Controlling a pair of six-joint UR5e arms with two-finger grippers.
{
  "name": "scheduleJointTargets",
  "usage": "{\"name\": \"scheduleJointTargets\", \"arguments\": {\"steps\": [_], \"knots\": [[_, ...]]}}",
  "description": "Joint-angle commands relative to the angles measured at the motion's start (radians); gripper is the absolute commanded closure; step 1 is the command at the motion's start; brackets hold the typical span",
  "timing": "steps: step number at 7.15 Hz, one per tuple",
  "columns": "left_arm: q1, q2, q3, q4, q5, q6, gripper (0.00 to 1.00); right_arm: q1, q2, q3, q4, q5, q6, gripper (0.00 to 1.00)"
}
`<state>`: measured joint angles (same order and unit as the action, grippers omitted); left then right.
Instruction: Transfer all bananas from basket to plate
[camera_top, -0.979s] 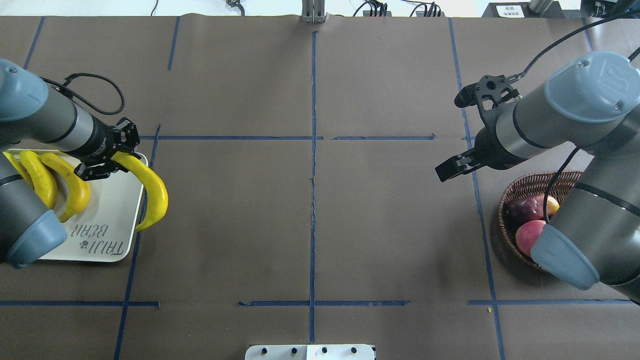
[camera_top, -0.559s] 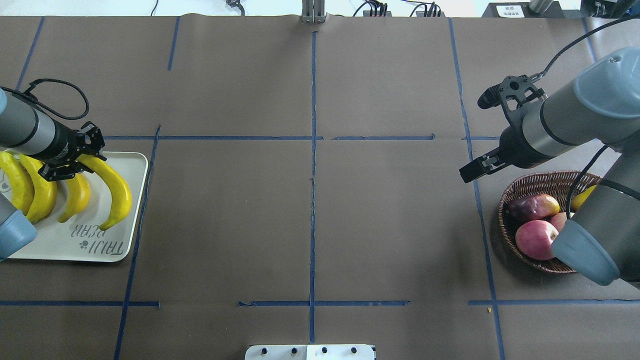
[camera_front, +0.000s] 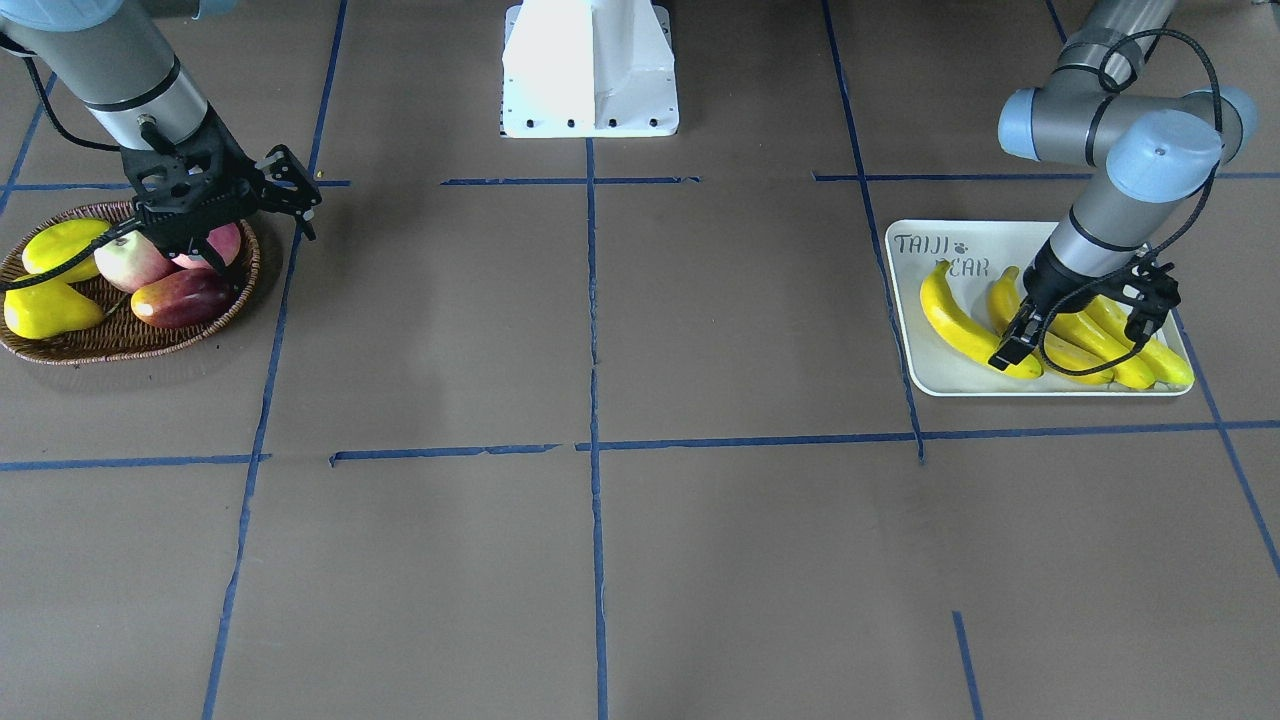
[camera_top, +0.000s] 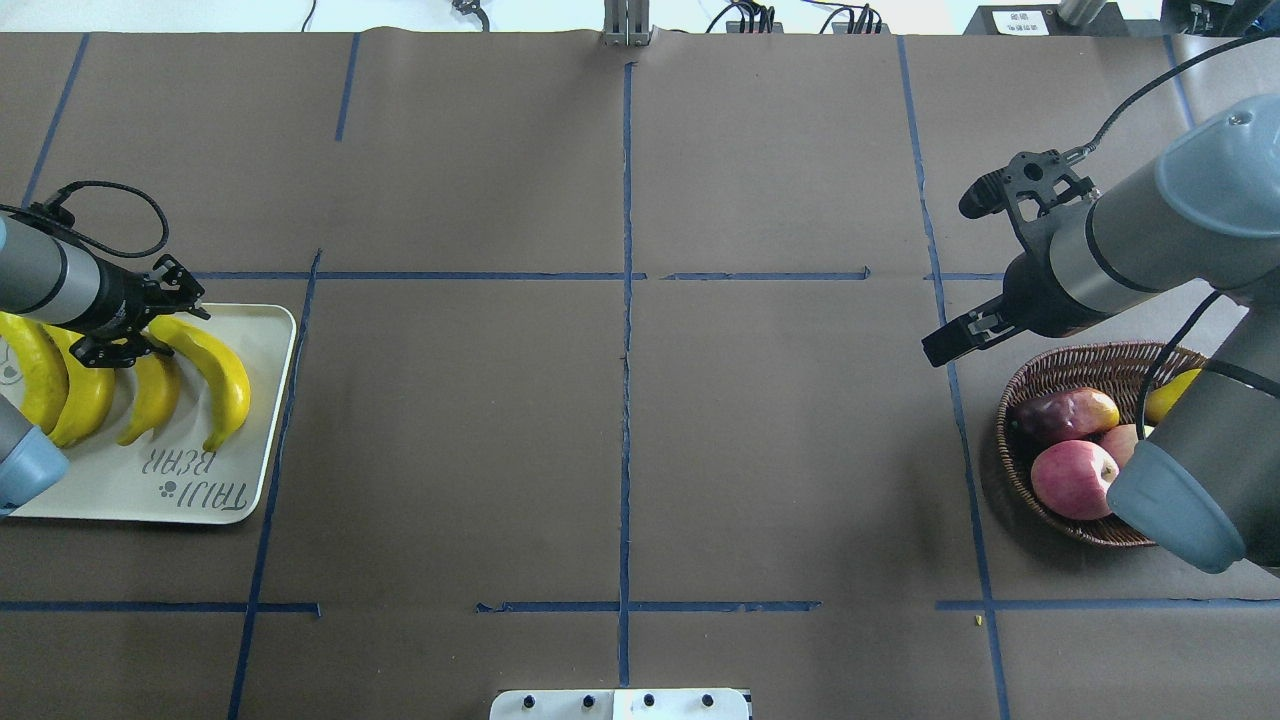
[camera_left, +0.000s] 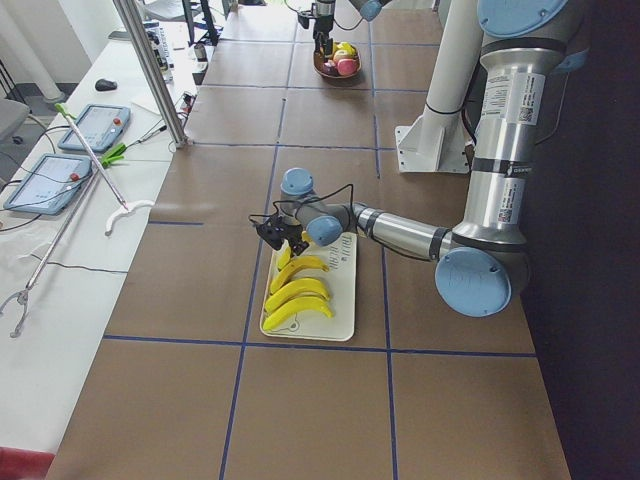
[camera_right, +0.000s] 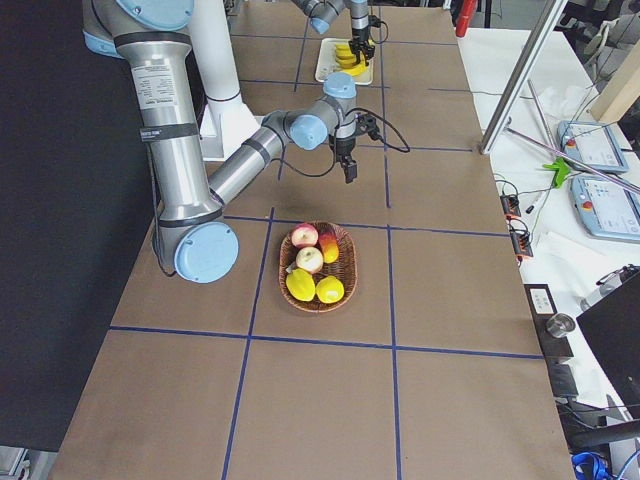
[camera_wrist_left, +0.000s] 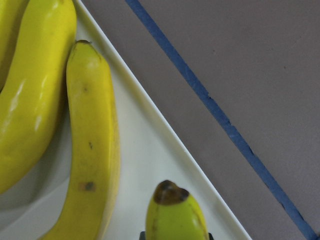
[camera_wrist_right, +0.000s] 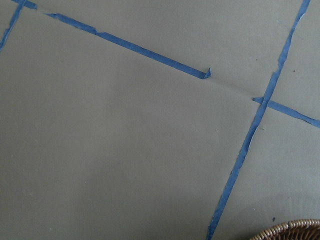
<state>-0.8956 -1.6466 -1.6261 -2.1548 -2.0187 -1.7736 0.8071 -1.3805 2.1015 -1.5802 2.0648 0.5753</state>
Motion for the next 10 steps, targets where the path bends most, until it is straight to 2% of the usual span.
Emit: {"name": "scheduleJointTargets", "arguments": {"steps": [1, 3, 4, 5, 6, 7, 8, 9, 10], "knots": [[-0.079, 0.014, 0.014, -0.022, -0.059, 0.084, 0.00, 0.000, 0.000, 0.000, 0.000, 0.000, 0.000, 0.01], [-0.231, 0.014, -0.001, -0.017, -0.263, 0.201, 0.00, 0.001, -0.011, -0.001, 0.000, 0.000, -0.003, 0.01], [-0.288, 0.014, -0.014, -0.017, -0.334, 0.271, 0.00, 0.029, -0.049, 0.011, 0.000, 0.003, -0.049, 0.01], [-0.292, 0.036, -0.030, -0.014, -0.340, 0.443, 0.00, 0.088, -0.104, 0.012, -0.001, 0.015, -0.163, 0.01], [-0.299, 0.112, -0.044, -0.014, -0.337, 0.690, 0.00, 0.168, -0.161, 0.008, -0.001, 0.079, -0.290, 0.01], [-0.345, 0.175, -0.034, 0.005, -0.334, 1.029, 0.00, 0.237, -0.202, 0.000, -0.004, 0.115, -0.410, 0.01], [-0.440, 0.185, -0.031, 0.135, -0.334, 1.355, 0.00, 0.300, -0.213, -0.027, -0.010, 0.136, -0.502, 0.01], [-0.519, 0.179, -0.044, 0.324, -0.334, 1.608, 0.00, 0.347, -0.224, -0.058, -0.012, 0.168, -0.578, 0.01], [-0.570, 0.169, -0.041, 0.460, -0.330, 1.828, 0.00, 0.397, -0.233, -0.084, -0.014, 0.188, -0.657, 0.01]]}}
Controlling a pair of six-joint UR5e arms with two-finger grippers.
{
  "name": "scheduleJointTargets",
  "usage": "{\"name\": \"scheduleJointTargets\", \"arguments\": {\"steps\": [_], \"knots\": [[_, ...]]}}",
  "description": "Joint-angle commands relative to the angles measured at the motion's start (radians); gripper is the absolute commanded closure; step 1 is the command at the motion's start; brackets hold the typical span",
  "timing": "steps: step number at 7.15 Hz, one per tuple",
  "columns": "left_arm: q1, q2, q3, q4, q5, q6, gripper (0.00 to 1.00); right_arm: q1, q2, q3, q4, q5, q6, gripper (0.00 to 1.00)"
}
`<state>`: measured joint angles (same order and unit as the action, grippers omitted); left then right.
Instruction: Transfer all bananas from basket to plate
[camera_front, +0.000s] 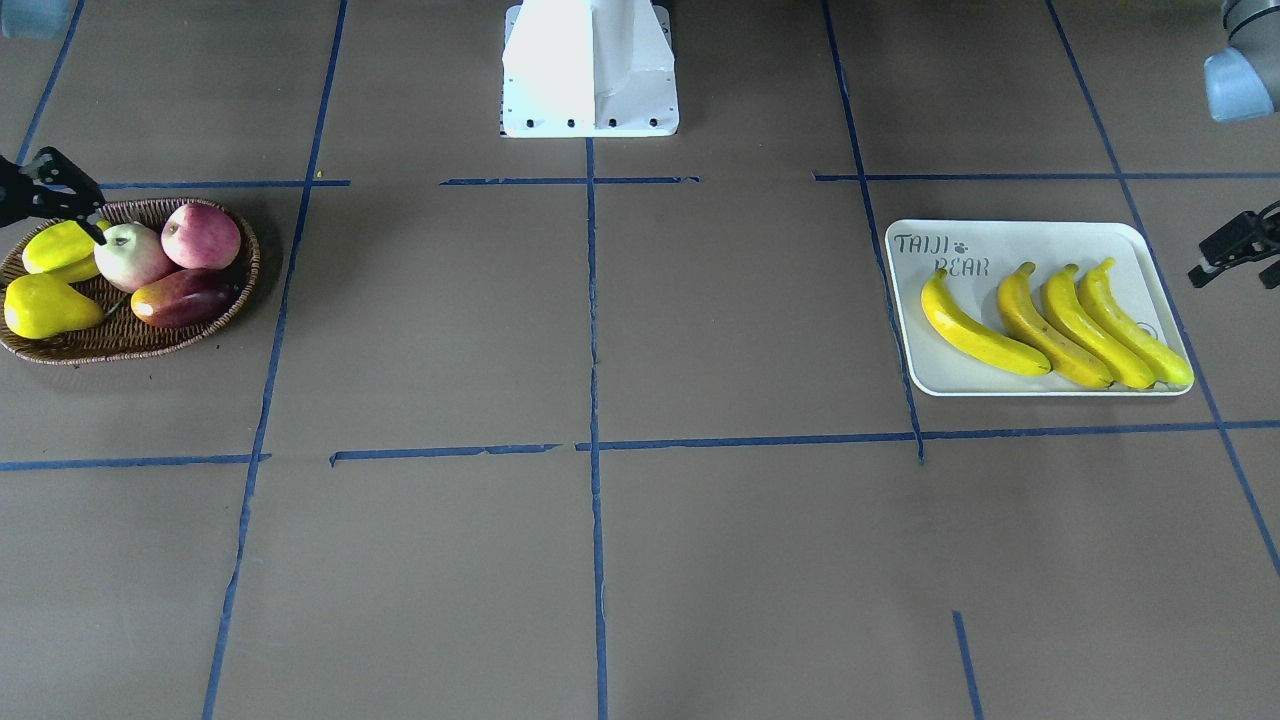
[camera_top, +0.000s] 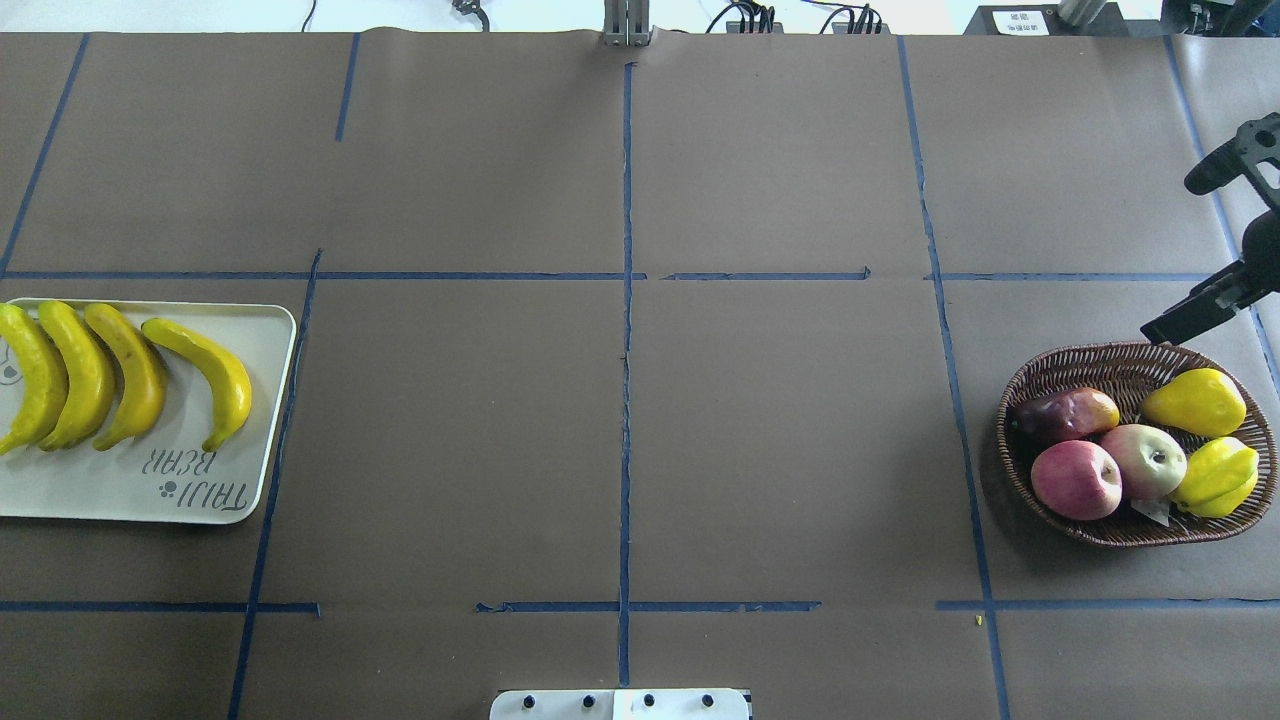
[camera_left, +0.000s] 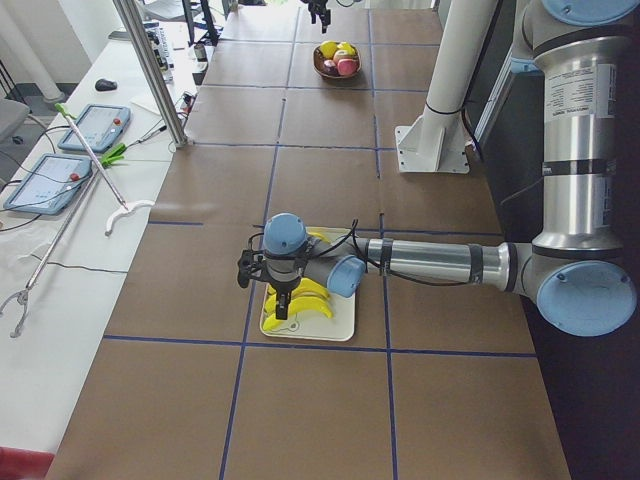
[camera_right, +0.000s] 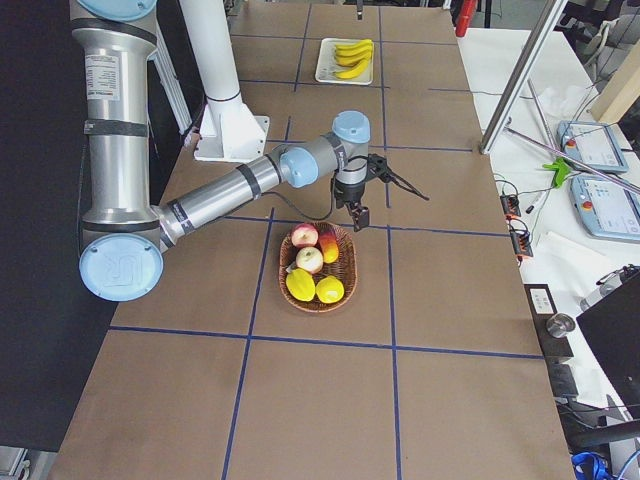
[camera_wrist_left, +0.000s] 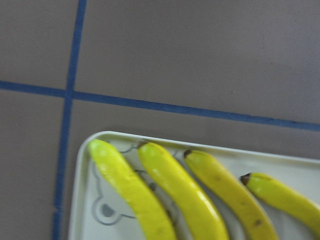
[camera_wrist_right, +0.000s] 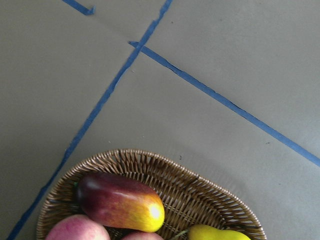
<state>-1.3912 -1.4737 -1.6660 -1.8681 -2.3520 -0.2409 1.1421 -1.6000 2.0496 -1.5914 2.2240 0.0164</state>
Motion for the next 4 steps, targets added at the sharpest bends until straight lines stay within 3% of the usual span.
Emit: {"name": "scheduleJointTargets", "arguments": {"steps": [1, 3, 4], "knots": [[-0.119, -0.019, -0.003, 0.244, 0.003, 0.381, 0.00, 0.109, -0.023, -0.060, -0.004, 0.048, -0.165, 0.01], [-0.161, -0.011, -0.006, 0.273, -0.006, 0.384, 0.00, 0.244, -0.067, -0.170, 0.001, 0.141, -0.259, 0.01], [-0.163, 0.005, -0.005, 0.255, -0.006, 0.379, 0.00, 0.292, -0.122, -0.205, 0.010, 0.134, -0.260, 0.01]]}}
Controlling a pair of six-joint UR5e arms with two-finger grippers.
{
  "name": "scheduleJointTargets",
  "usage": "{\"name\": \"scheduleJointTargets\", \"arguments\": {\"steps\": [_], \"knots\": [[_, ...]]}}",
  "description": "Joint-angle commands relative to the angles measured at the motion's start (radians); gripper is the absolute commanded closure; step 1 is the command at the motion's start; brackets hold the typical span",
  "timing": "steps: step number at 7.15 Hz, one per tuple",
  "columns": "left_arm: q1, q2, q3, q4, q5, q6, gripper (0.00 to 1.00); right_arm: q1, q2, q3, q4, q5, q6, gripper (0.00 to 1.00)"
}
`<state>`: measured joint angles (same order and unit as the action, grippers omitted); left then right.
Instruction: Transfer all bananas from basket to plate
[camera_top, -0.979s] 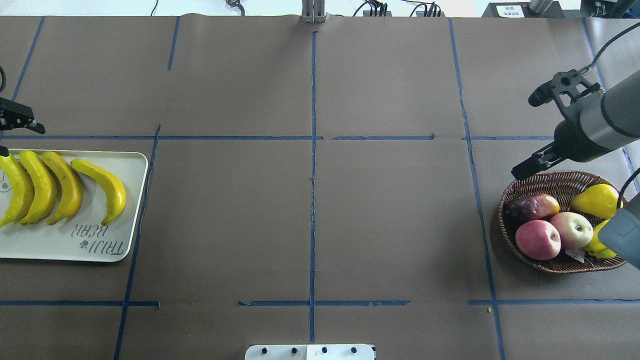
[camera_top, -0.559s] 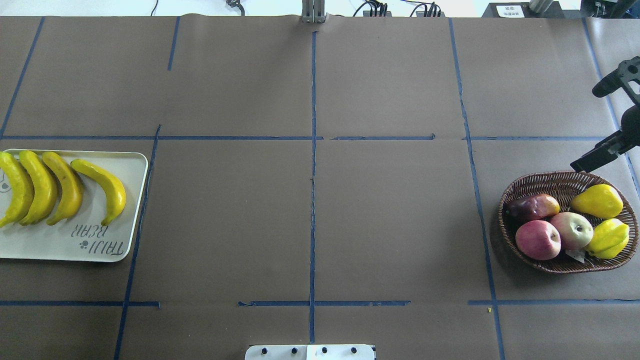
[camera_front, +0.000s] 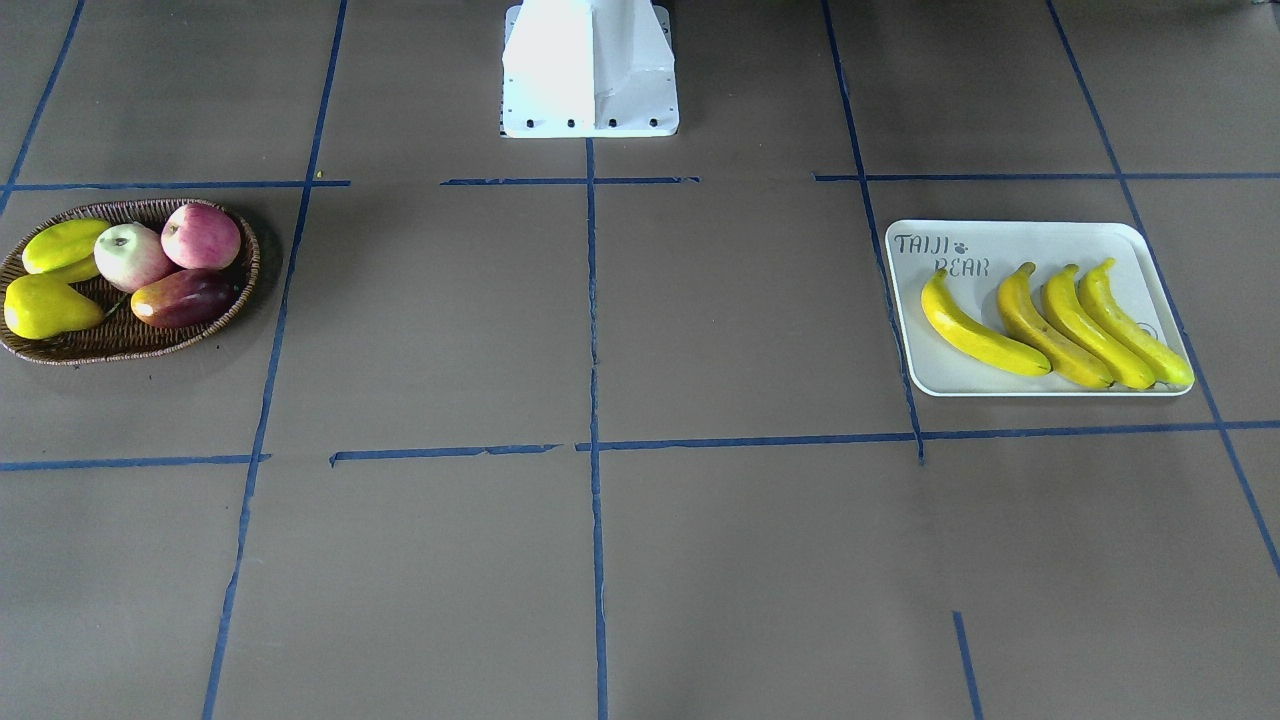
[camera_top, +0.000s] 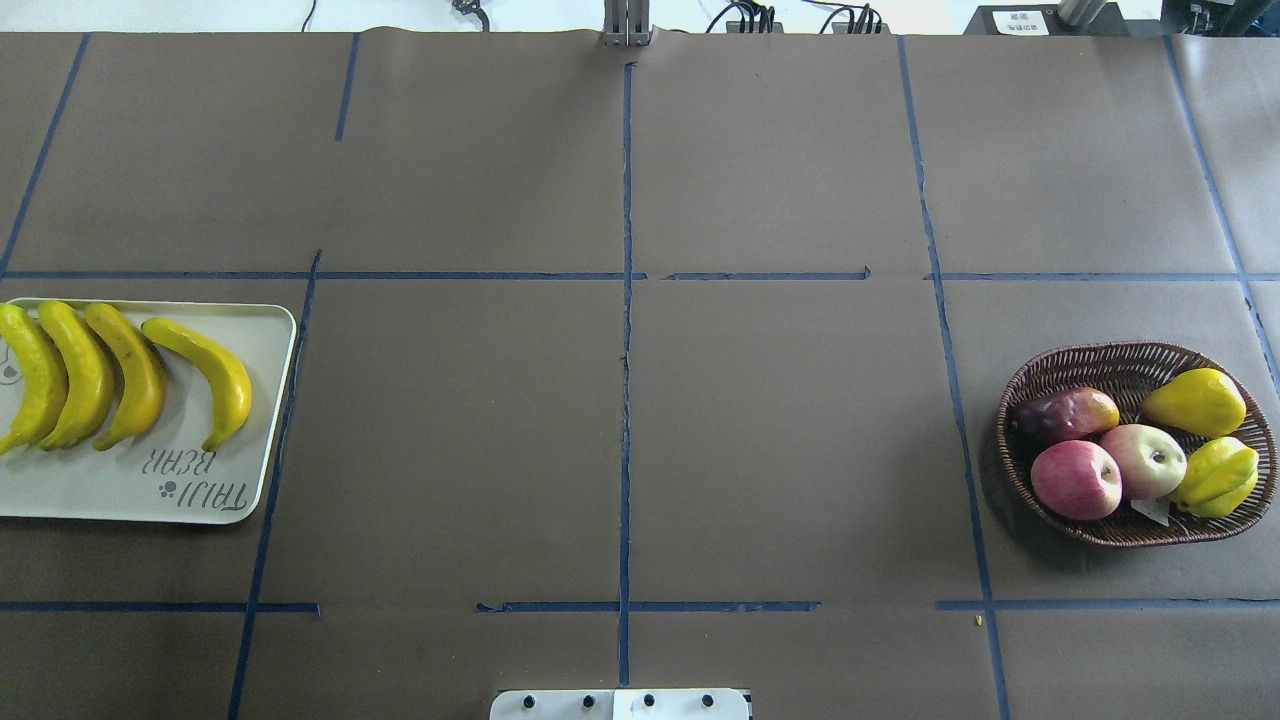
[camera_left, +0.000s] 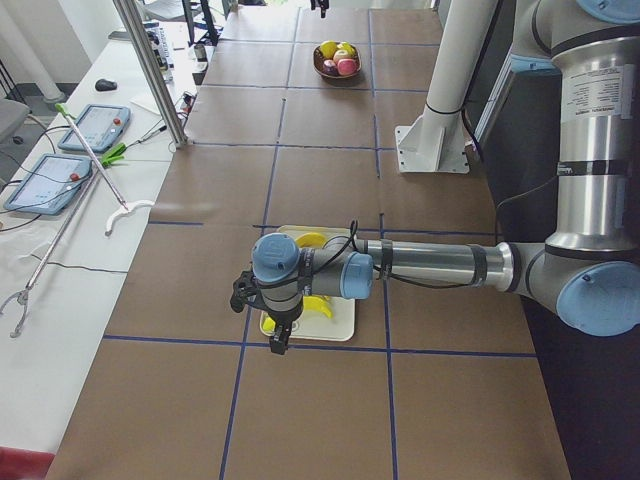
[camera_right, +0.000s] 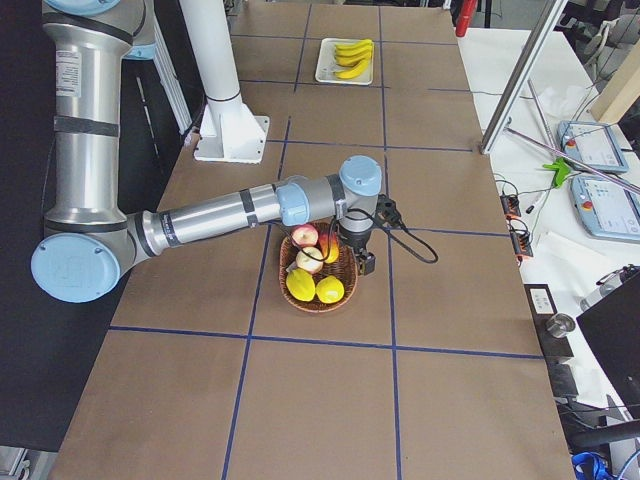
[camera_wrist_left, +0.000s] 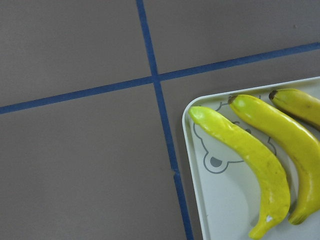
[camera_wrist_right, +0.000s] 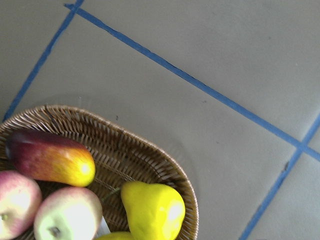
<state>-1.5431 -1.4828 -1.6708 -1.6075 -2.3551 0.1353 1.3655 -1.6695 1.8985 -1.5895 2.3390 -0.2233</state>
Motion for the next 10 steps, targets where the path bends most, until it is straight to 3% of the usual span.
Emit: {"name": "scheduleJointTargets", "arguments": {"steps": [1, 2, 3, 6, 8, 10], "knots": [[-0.009, 0.001, 0.019, -0.006, -0.004, 0.006, 0.00, 0.125, -0.061, -0.085, 0.003, 0.014, -0.013, 0.01], [-0.008, -0.002, 0.019, 0.004, 0.005, 0.003, 0.00, 0.192, -0.067, -0.163, 0.012, 0.020, -0.025, 0.01], [-0.009, 0.015, 0.017, -0.003, -0.004, 0.001, 0.00, 0.222, -0.105, -0.182, 0.028, 0.019, -0.054, 0.01], [-0.009, 0.021, 0.011, 0.009, -0.001, 0.001, 0.00, 0.221, -0.110, -0.084, 0.037, -0.035, 0.085, 0.00], [-0.008, 0.084, -0.006, -0.005, -0.004, 0.007, 0.00, 0.146, -0.111, -0.015, 0.000, -0.040, 0.212, 0.00], [-0.008, 0.084, -0.007, -0.006, -0.004, 0.009, 0.00, 0.142, -0.136, -0.016, 0.016, -0.024, 0.214, 0.00]]}}
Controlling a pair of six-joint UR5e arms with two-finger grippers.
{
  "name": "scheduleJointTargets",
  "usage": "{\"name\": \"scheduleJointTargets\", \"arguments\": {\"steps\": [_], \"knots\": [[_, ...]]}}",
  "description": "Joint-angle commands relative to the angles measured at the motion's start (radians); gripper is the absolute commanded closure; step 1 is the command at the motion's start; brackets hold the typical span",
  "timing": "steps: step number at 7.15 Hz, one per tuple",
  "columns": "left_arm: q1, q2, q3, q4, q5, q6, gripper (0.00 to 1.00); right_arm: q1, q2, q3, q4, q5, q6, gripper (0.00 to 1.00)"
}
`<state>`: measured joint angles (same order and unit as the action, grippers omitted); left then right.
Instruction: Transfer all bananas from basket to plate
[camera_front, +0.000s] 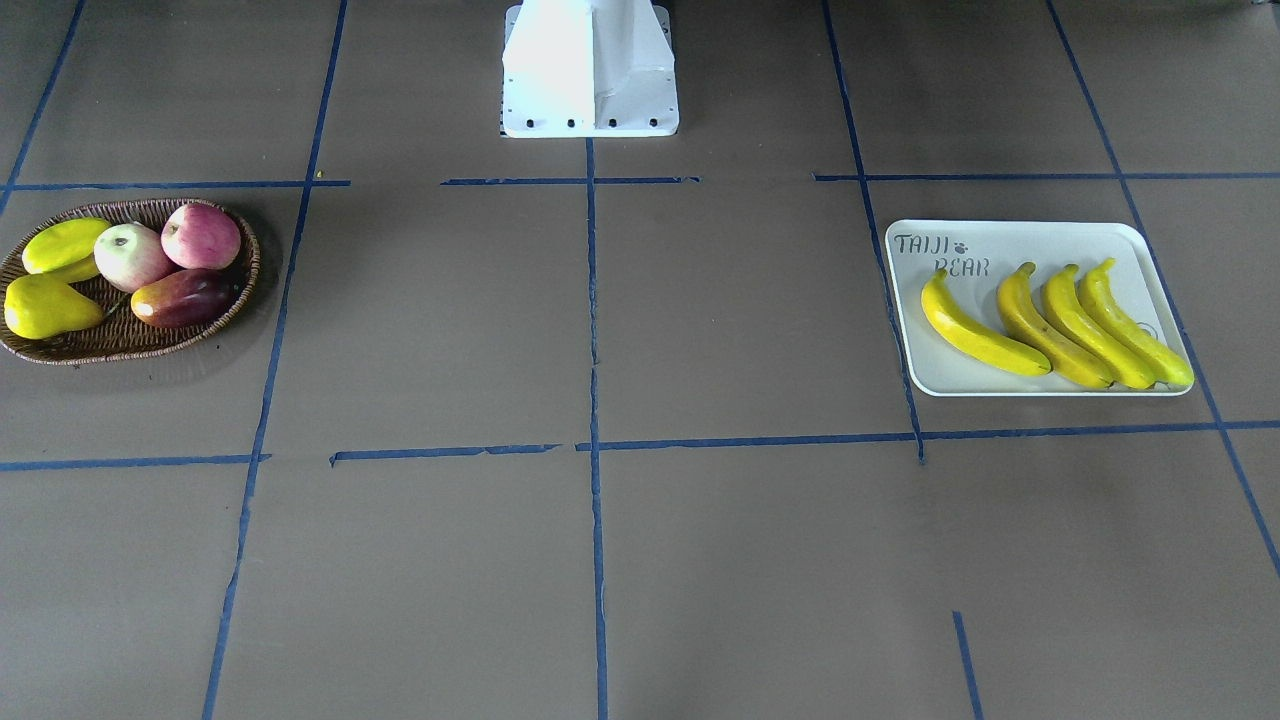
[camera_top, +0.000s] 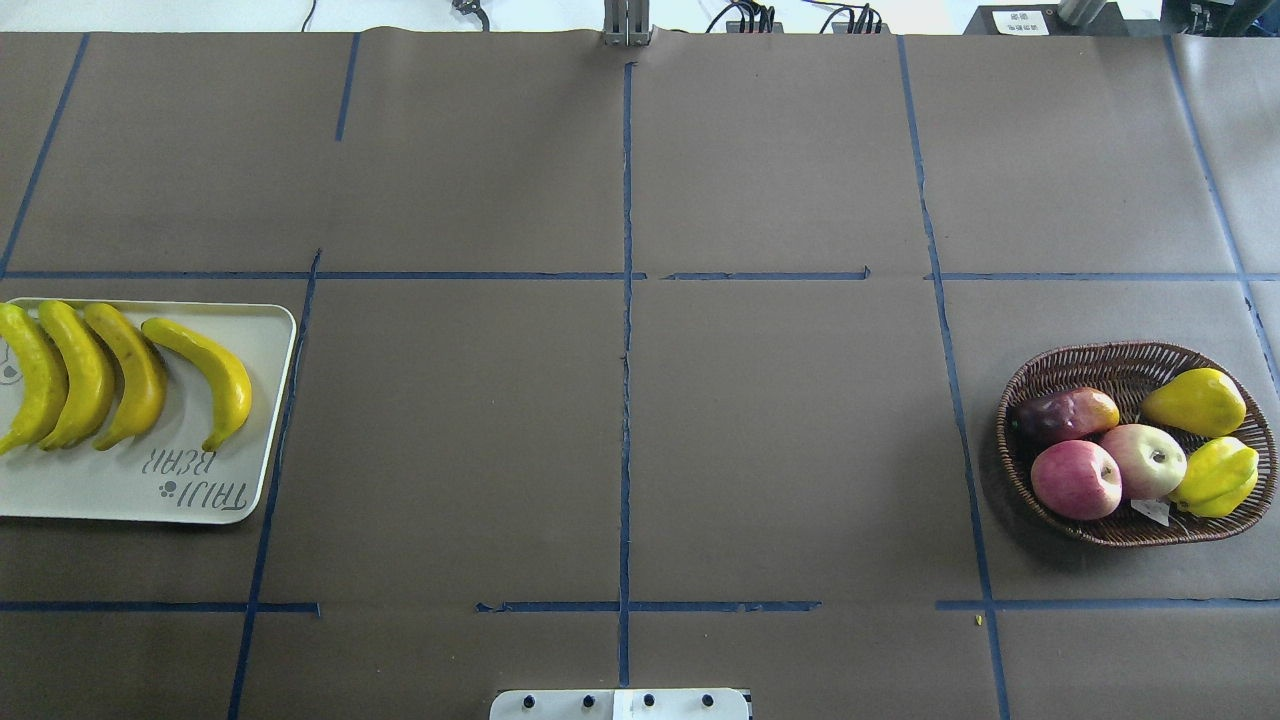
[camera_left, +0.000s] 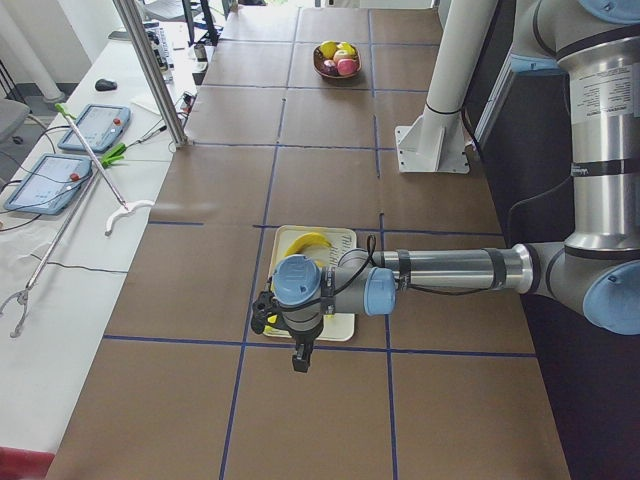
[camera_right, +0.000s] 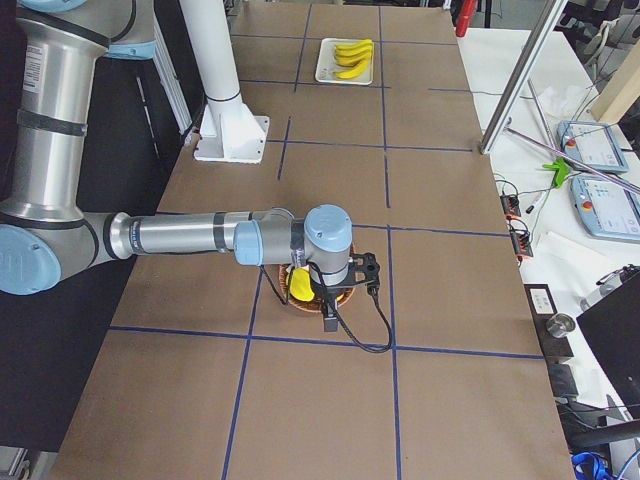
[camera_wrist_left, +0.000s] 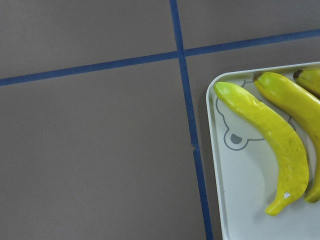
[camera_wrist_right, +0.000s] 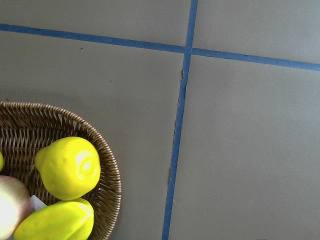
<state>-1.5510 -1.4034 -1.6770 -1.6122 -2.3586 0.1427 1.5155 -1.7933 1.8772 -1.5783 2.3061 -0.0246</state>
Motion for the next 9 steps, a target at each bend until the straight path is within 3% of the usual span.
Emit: {"name": "scheduleJointTargets", "arguments": {"steps": [1, 9], "knots": [[0.000, 0.004, 0.002, -0.005, 0.001, 0.005, 0.00, -0.009, -0.012, 0.003, 0.004, 0.015, 0.018, 0.00], [0.003, 0.007, -0.007, -0.002, 0.010, 0.003, 0.00, -0.023, -0.012, 0.007, 0.006, 0.023, 0.023, 0.00]]}}
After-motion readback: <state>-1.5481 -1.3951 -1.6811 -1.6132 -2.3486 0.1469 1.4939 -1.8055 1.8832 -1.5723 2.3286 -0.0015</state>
